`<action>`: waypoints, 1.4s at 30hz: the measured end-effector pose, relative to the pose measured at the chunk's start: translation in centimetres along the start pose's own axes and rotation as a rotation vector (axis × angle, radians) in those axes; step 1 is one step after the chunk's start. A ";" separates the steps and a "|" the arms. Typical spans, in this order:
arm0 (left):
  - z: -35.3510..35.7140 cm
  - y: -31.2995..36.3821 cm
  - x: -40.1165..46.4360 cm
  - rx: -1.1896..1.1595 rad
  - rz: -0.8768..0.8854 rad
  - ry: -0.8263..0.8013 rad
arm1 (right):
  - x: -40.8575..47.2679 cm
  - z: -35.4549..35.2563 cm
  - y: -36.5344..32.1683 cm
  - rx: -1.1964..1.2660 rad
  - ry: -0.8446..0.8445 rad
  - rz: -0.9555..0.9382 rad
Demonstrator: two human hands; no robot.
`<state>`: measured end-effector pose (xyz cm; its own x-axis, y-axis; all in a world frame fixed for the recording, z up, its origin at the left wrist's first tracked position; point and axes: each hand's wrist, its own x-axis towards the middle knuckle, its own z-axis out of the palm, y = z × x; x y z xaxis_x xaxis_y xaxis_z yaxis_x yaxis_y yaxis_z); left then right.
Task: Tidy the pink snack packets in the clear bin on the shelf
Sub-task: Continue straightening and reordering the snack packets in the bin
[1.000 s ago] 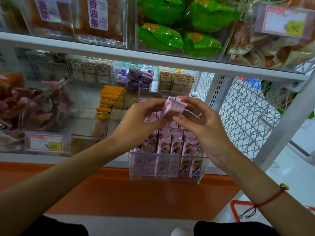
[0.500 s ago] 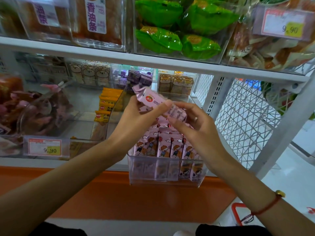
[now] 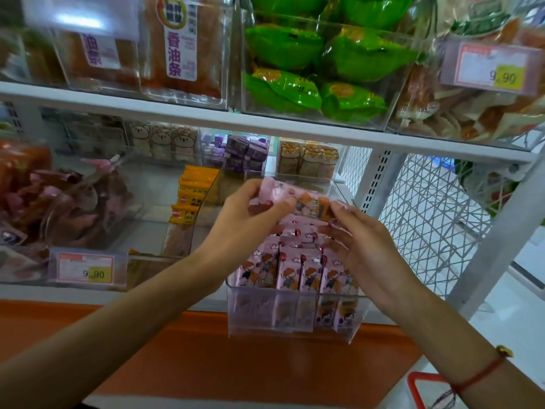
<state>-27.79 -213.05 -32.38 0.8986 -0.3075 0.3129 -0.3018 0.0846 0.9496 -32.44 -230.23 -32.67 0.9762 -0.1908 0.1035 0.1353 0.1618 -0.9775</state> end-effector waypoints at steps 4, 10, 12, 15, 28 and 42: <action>-0.8 0.3 0.4 0.103 0.112 0.120 | 1.1 -0.3 -0.4 -0.284 0.035 0.004; -2.0 0.2 3.7 0.175 0.031 0.237 | 5.4 0.3 -0.4 -1.023 -0.059 -0.272; -1.6 -0.4 4.7 0.222 -0.016 0.199 | 7.1 0.8 0.4 -1.243 -0.129 -0.275; -1.3 -0.9 6.5 0.286 -0.002 0.213 | 9.3 1.5 1.4 -1.378 -0.187 -0.188; -1.0 -1.3 11.5 0.765 0.118 -0.185 | 7.6 0.4 2.2 -1.499 -0.342 -0.113; 1.0 -4.2 14.0 1.015 0.135 -0.288 | 2.7 -0.4 1.4 -1.392 -0.240 -0.279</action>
<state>-14.21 -218.64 -32.00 0.7687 -0.5784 0.2731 -0.6371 -0.6545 0.4071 -29.68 -230.87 -33.84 0.9693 0.1293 0.2090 0.1873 -0.9393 -0.2874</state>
